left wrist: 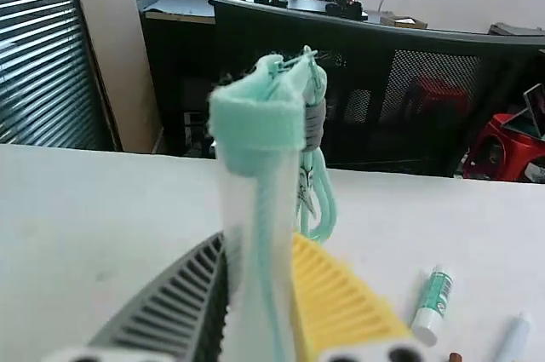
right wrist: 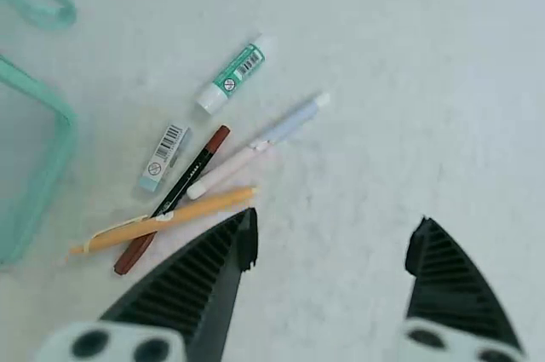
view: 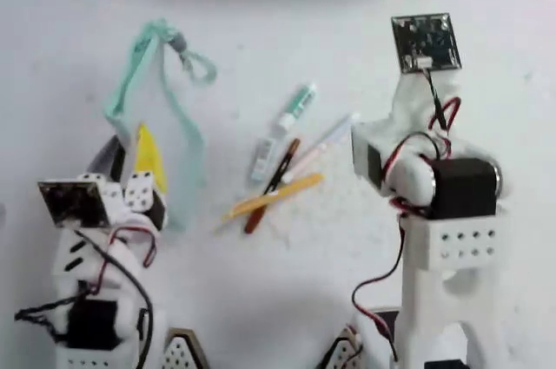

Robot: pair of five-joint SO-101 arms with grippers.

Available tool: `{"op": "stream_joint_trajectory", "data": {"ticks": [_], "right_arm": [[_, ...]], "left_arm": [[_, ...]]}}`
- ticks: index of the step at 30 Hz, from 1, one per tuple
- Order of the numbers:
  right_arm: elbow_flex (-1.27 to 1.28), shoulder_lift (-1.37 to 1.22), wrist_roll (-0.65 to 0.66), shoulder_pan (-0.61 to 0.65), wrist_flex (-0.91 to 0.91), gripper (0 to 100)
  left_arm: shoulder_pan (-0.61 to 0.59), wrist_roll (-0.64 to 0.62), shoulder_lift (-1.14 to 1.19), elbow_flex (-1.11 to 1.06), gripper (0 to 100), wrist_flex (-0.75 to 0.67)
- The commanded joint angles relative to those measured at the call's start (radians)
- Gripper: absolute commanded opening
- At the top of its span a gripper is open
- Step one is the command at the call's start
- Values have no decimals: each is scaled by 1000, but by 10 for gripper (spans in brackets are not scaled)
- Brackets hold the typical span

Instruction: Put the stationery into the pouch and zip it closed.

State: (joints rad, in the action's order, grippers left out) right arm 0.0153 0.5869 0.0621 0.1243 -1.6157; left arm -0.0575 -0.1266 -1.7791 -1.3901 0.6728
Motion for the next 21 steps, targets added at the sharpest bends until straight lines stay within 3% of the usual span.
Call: {"op": "stream_joint_trajectory", "data": {"ticks": [1,9,15,21], "right_arm": [[-2,-31,-14,8,85,265],[221,-153,-34,5,364,265],[313,-263,-224,7,552,268],[313,-437,-324,13,647,268]], "left_arm": [[36,-14,-7,-55,24,-132],[124,78,-7,-106,28,-69],[139,72,-7,-81,203,43],[142,72,-7,-37,209,132]]}}
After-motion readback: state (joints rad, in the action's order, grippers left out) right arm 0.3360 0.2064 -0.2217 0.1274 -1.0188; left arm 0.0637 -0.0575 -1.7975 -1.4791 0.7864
